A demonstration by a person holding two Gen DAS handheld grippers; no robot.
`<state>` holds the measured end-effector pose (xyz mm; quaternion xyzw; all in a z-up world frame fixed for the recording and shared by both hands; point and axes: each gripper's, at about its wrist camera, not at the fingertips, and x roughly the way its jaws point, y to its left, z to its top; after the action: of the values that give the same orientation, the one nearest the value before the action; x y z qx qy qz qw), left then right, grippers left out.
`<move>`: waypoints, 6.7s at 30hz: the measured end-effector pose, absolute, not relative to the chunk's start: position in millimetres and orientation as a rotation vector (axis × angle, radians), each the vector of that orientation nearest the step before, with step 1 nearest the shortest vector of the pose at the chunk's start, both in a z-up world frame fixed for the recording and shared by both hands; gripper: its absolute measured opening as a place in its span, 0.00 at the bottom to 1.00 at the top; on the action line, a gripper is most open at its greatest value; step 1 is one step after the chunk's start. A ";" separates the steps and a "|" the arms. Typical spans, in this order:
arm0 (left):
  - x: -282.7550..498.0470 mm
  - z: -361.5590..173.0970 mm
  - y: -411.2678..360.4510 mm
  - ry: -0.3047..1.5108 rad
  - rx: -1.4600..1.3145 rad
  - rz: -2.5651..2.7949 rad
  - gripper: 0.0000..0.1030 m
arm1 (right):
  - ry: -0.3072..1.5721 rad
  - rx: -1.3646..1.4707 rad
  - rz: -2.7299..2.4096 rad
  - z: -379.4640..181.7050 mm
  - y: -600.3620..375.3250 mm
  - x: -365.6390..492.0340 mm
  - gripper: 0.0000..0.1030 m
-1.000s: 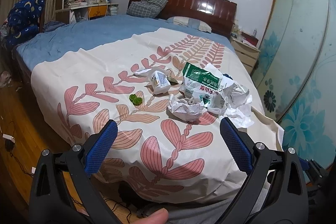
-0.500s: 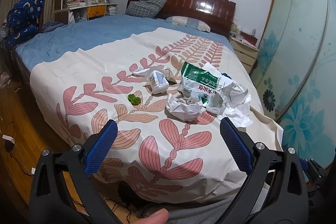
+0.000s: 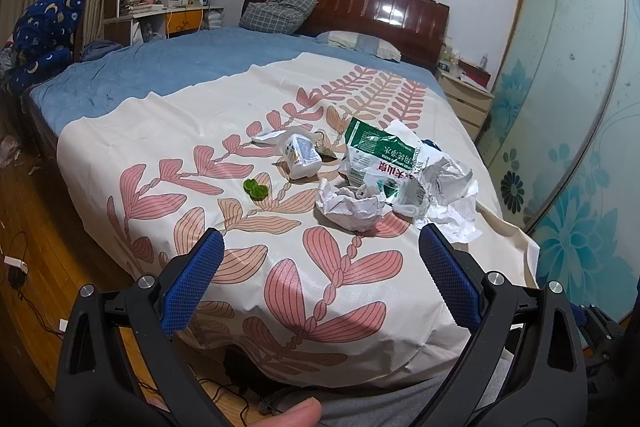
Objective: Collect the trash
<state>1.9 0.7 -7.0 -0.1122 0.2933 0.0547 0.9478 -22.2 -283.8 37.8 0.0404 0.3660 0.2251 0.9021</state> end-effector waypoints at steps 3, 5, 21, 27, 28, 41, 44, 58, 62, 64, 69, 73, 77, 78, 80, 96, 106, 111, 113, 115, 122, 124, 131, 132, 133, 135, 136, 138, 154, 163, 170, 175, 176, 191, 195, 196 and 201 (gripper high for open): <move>1.7 -7.1 0.8 0.598 -0.228 0.111 0.94 | 0.757 0.084 0.465 37.9 -284.4 -21.6 0.93; 1.4 -6.9 0.7 0.597 -0.230 0.111 0.94 | 0.757 0.083 0.466 37.9 -284.2 -21.6 0.93; 1.3 -5.6 2.3 0.598 -0.231 0.110 0.94 | 0.782 0.099 0.453 35.9 -285.7 -16.4 0.93; 1.5 -4.5 2.6 0.596 -0.230 0.110 0.94 | 0.790 0.100 0.457 37.3 -283.9 -8.6 0.88; 1.9 -3.6 2.9 0.595 -0.230 0.110 0.94 | 0.801 0.112 0.449 37.5 -284.9 -1.1 0.88; 15.9 -12.8 4.1 0.627 -0.265 0.109 0.94 | 0.878 0.253 0.325 16.6 -275.4 125.6 0.82; 23.9 -17.0 4.6 0.642 -0.284 0.096 0.94 | 0.951 0.298 0.314 -3.2 -272.5 157.6 0.58; 115.8 -61.4 2.4 0.780 -0.428 0.035 0.94 | 0.958 0.347 0.482 2.2 -302.6 145.3 0.08; 132.3 -73.7 -2.2 0.824 -0.460 0.048 0.94 | 0.947 0.357 0.515 16.1 -319.9 131.7 0.05; 139.4 -79.8 -3.4 0.842 -0.466 0.062 0.94 | 0.911 0.342 0.528 28.9 -331.4 121.5 0.05; 148.0 -87.8 -4.3 0.830 -0.511 0.069 0.64 | 0.879 0.317 0.549 46.7 -354.5 92.1 0.04; 140.3 -91.4 -2.0 0.803 -0.567 0.090 0.58 | 0.887 0.328 0.546 45.4 -367.1 81.9 0.04; 125.8 -86.7 -3.4 0.788 -0.597 0.061 0.57 | 0.884 0.341 0.543 44.6 -374.7 79.9 0.03; 121.7 -85.6 -3.7 0.783 -0.596 0.058 0.57 | 0.891 0.337 0.540 43.1 -374.5 82.4 0.04; 111.5 -82.8 -3.6 0.766 -0.599 0.055 0.57 | 0.913 0.353 0.562 36.8 -367.6 91.8 0.06; 73.1 -45.7 1.5 0.659 -0.604 -0.047 0.56 | 0.998 0.288 0.500 -10.5 -307.0 179.2 0.12; 35.6 11.2 -47.5 0.540 -0.542 -0.177 0.56 | 0.863 0.417 0.598 67.9 -417.3 108.9 0.06; 21.4 52.3 -117.6 0.507 -0.473 -0.301 0.56 | 0.803 0.446 0.515 103.6 -541.5 66.4 0.06; 24.3 63.7 -157.3 0.524 -0.436 -0.380 0.56 | 0.780 0.416 0.432 112.7 -595.5 46.9 0.06; 33.8 69.9 -215.6 0.575 -0.382 -0.470 0.56 | 0.782 0.379 0.355 111.4 -639.8 30.5 0.06; 61.3 5.2 -426.8 0.872 -0.199 -0.762 0.56 | 0.997 0.405 0.047 -13.6 -774.0 -26.0 0.06; 65.4 -47.3 -479.8 1.030 -0.096 -0.754 0.56 | 1.109 0.440 -0.022 -76.1 -795.8 -42.4 0.06; 66.3 -172.0 -563.0 1.425 0.076 -0.776 0.56 | 1.321 0.593 -0.085 -193.5 -812.8 -83.6 0.06; 59.0 -172.6 -572.5 1.431 0.106 -0.782 0.56 | 1.335 0.602 -0.089 -200.4 -813.8 -86.1 0.06; 49.7 -174.0 -583.4 1.440 0.131 -0.795 0.56 | 1.342 0.608 -0.092 -205.1 -815.3 -88.0 0.06; 48.9 -185.6 -590.0 1.475 0.153 -0.824 0.57 | 1.356 0.601 -0.093 -208.8 -808.6 -90.6 0.08; 44.5 -191.2 -591.6 1.502 0.163 -0.838 0.58 | 1.366 0.595 -0.095 -210.8 -803.5 -92.4 0.09; 38.3 -197.0 -594.4 1.528 0.169 -0.849 0.62 | 1.381 0.596 -0.098 -214.1 -797.8 -93.5 0.23; 48.7 -144.6 -552.6 1.375 -0.025 -0.832 0.74 | 1.259 0.522 -0.143 -154.7 -793.4 -79.5 0.60; 66.4 -2.2 -374.1 0.866 -0.175 -0.697 0.88 | 1.011 0.409 0.023 -38.0 -700.2 -10.9 0.60; 45.2 23.7 -188.9 0.630 -0.245 -0.352 0.92 | 0.886 0.322 0.269 28.1 -542.9 41.3 0.61; 37.8 -14.3 -103.1 0.657 -0.338 -0.189 0.92 | 0.844 0.238 0.396 49.2 -435.4 48.9 0.60; 37.7 -18.4 -93.2 0.667 -0.343 -0.177 0.92 | 0.839 0.226 0.409 50.9 -421.9 48.6 0.61; 61.0 -42.2 -17.7 0.683 -0.499 -0.078 0.92 | 0.793 -0.023 0.544 37.1 -264.6 149.4 0.83; 65.5 -46.9 -12.1 0.687 -0.500 -0.039 0.92 | 0.811 -0.120 0.571 27.2 -225.9 196.5 0.84; 66.9 -48.0 -11.5 0.691 -0.505 -0.042 0.92 | 0.823 -0.134 0.581 22.5 -217.9 206.1 0.84; 75.1 -53.6 -9.3 0.713 -0.506 -0.045 0.92 | 0.946 -0.146 0.589 -17.3 -194.1 240.6 0.59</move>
<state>75.1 -9.3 -53.6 -0.2448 0.3452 -0.0217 0.9058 240.6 -194.1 -17.3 -0.0693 0.4486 0.2794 0.8461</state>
